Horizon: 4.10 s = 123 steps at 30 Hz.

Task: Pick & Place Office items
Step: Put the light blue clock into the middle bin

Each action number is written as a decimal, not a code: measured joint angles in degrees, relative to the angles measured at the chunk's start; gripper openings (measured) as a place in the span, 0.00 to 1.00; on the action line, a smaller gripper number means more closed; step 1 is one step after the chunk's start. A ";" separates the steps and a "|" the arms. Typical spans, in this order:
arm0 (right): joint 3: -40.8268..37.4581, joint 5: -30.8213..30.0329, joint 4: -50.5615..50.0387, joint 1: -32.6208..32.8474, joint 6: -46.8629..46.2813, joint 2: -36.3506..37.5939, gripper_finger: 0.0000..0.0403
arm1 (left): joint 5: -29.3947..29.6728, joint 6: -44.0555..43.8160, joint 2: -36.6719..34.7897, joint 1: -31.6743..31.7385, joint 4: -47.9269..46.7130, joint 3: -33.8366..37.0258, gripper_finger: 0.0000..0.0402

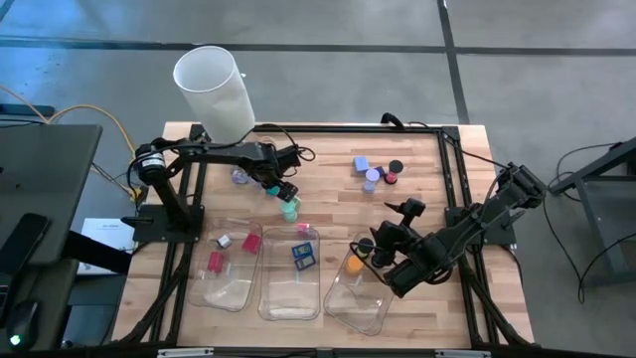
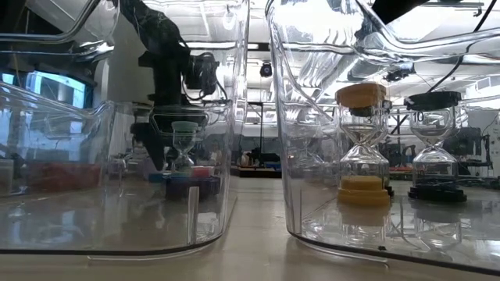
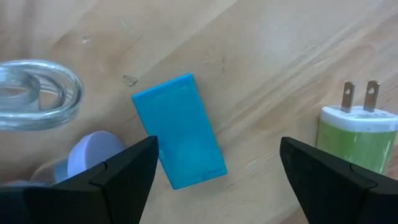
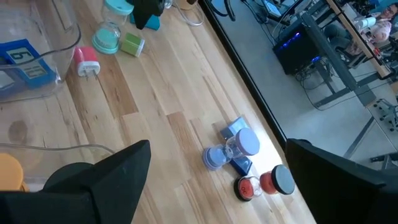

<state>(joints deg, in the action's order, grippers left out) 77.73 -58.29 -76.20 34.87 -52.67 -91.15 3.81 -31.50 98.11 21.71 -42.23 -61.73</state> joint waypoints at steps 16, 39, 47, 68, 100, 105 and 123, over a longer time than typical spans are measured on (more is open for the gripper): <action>0.02 1.70 0.41 0.00 -0.04 0.00 0.90 | -1.09 0.47 2.33 0.42 0.22 -0.02 0.82; 0.04 1.46 1.05 0.00 0.37 0.00 0.90 | 0.89 2.59 4.02 0.89 -2.02 0.00 0.82; 0.04 1.46 1.26 0.00 0.40 0.00 0.90 | -0.38 5.45 4.80 0.62 -0.60 0.04 0.82; 0.04 1.47 1.61 0.00 0.64 0.00 0.90 | 2.97 8.82 4.91 -0.37 0.93 0.09 0.64; 0.04 1.28 2.97 0.00 2.17 0.02 0.90 | 13.06 14.46 -27.51 -14.13 -0.48 0.11 0.36; 0.04 1.19 3.67 -0.03 3.46 0.02 0.90 | 9.15 17.76 -31.62 -26.63 4.94 0.02 0.36; 0.04 2.04 8.50 -0.37 4.96 0.02 0.90 | -5.38 17.09 -17.19 -42.10 4.76 0.00 0.36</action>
<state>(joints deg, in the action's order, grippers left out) 77.78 -56.26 -67.70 34.50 -47.70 -91.13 -1.56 -14.40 80.92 -20.39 -37.47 -61.73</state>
